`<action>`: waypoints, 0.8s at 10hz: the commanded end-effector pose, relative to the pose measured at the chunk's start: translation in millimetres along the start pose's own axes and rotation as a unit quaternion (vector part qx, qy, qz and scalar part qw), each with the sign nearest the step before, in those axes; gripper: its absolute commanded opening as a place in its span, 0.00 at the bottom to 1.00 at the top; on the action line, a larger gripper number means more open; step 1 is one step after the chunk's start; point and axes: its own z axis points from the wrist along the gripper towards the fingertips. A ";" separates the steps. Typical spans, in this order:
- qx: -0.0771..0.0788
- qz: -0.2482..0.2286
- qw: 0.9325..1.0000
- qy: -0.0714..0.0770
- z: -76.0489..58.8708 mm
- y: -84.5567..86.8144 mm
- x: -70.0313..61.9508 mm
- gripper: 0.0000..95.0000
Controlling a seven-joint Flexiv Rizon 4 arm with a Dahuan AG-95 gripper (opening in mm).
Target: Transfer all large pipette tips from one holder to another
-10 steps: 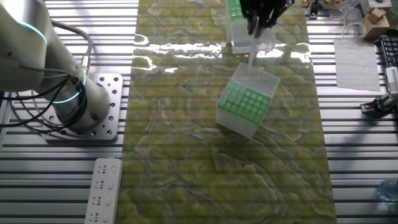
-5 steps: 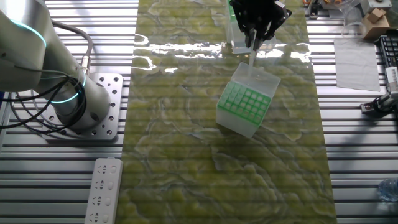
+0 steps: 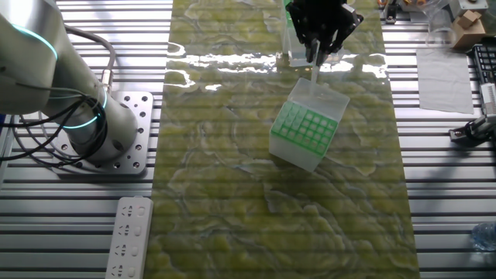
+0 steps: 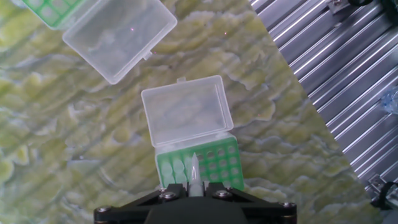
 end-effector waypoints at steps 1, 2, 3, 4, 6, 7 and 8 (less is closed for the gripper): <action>0.006 -0.006 1.000 0.003 2.2 -0.3 0.6 0.00; 0.008 -0.008 1.000 0.003 3.1 -0.3 1.2 0.00; 0.009 -0.010 1.000 0.003 4.7 -0.3 1.7 0.00; 0.012 -0.012 1.000 0.003 6.5 -0.1 1.5 0.00; 0.014 -0.012 1.000 0.001 9.5 0.5 1.5 0.00; 0.016 -0.013 1.000 0.000 10.5 0.9 1.9 0.00; 0.017 -0.014 1.000 -0.001 11.3 1.4 2.6 0.00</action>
